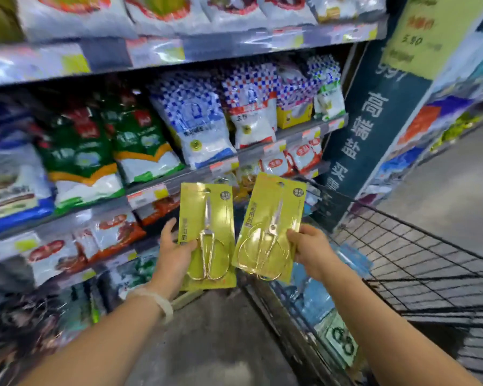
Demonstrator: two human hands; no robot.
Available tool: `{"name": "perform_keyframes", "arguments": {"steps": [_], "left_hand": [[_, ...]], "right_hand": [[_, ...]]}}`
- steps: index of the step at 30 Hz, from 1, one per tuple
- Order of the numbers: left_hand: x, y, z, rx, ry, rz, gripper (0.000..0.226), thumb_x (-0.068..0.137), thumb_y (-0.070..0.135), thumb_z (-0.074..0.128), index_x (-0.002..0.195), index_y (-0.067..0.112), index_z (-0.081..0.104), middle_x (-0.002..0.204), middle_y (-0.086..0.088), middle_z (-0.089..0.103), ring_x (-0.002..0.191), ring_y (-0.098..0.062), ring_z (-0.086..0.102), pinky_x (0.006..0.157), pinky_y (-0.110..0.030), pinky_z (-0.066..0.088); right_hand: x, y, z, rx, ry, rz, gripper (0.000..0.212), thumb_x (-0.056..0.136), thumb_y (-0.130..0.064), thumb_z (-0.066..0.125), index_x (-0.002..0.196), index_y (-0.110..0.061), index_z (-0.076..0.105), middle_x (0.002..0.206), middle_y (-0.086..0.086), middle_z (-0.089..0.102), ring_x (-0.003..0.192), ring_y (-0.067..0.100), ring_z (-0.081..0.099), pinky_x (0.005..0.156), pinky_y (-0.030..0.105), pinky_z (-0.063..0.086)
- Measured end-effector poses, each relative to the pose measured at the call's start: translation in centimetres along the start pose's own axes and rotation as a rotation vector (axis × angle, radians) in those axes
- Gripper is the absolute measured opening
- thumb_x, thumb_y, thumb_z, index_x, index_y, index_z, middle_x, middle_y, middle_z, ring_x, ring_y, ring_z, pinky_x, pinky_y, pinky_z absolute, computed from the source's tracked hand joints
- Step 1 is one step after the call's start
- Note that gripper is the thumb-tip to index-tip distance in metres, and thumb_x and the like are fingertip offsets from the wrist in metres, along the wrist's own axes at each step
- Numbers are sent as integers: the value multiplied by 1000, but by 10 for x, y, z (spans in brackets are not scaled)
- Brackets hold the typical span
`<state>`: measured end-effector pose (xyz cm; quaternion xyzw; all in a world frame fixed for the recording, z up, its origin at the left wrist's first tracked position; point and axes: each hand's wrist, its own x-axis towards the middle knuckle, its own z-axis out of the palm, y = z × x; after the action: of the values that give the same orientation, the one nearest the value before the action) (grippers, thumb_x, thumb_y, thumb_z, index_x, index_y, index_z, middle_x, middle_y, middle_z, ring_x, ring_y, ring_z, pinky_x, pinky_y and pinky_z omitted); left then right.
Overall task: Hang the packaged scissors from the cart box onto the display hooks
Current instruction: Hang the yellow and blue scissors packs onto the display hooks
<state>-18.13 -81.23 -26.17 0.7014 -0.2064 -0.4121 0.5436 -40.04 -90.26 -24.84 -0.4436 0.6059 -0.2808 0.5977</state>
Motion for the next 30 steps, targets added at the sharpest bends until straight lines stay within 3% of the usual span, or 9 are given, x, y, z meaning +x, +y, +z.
{"name": "perform_keyframes", "arguments": {"steps": [3,7,10,13,16,19,21,27,30], "left_hand": [[-15,1,-76,-83,130,27,65,88,-7,57,140,25,33,117,-4,61,83,-20,60,68,-29,48],[-41,-2,-175,-201,256,-3,56,86,-6,60,135,13,38,120,-14,60,94,-27,62,86,-40,50],[-64,-19,-282,-227,387,-19,40,81,6,69,120,5,56,105,-16,68,89,-28,65,89,-47,51],[-89,-52,-395,-241,526,-44,43,62,30,76,101,13,71,100,-14,73,96,-33,68,92,-55,50],[-139,-60,-488,-333,678,-75,33,72,16,73,104,9,68,102,-15,71,96,-34,67,89,-52,52],[-194,-69,-564,-413,845,-73,25,82,9,69,106,5,64,99,-12,69,87,-26,65,70,-33,54],[-225,-81,-610,-429,954,-75,24,83,9,69,107,6,63,97,-10,69,84,-24,65,68,-30,53],[-290,-111,-712,-566,1121,-99,22,76,11,71,96,14,64,101,-14,69,88,-31,66,74,-53,56],[-302,-124,-754,-593,1188,-81,21,84,6,66,104,8,60,101,-15,67,79,-27,64,60,-37,56]], "right_hand": [[-25,-21,85,-58,-203,-68,9,92,-1,50,93,-4,58,92,21,64,79,31,61,86,57,48],[-66,-27,187,-176,-404,-164,10,93,-5,50,94,-8,59,80,6,63,69,20,59,66,36,50],[-115,-18,279,-271,-553,-197,14,94,-5,49,98,-11,61,89,9,66,79,25,61,74,40,52],[-172,1,371,-344,-680,-218,12,92,-5,50,93,-8,62,91,19,66,78,27,60,77,45,54],[-232,23,459,-391,-788,-261,20,92,-3,49,84,-15,62,82,10,65,66,20,57,65,33,50],[-293,46,538,-505,-922,-337,21,91,-5,49,80,-16,63,87,14,67,80,32,63,84,51,51],[-333,61,585,-555,-1020,-381,20,90,-6,48,83,-13,65,91,23,69,86,43,64,83,57,50],[-424,98,694,-585,-1183,-307,16,94,-7,48,85,-11,60,76,5,64,72,22,57,70,35,45],[-449,109,746,-616,-1225,-310,18,94,-7,48,83,-14,60,78,4,67,71,23,61,69,35,49]]}}
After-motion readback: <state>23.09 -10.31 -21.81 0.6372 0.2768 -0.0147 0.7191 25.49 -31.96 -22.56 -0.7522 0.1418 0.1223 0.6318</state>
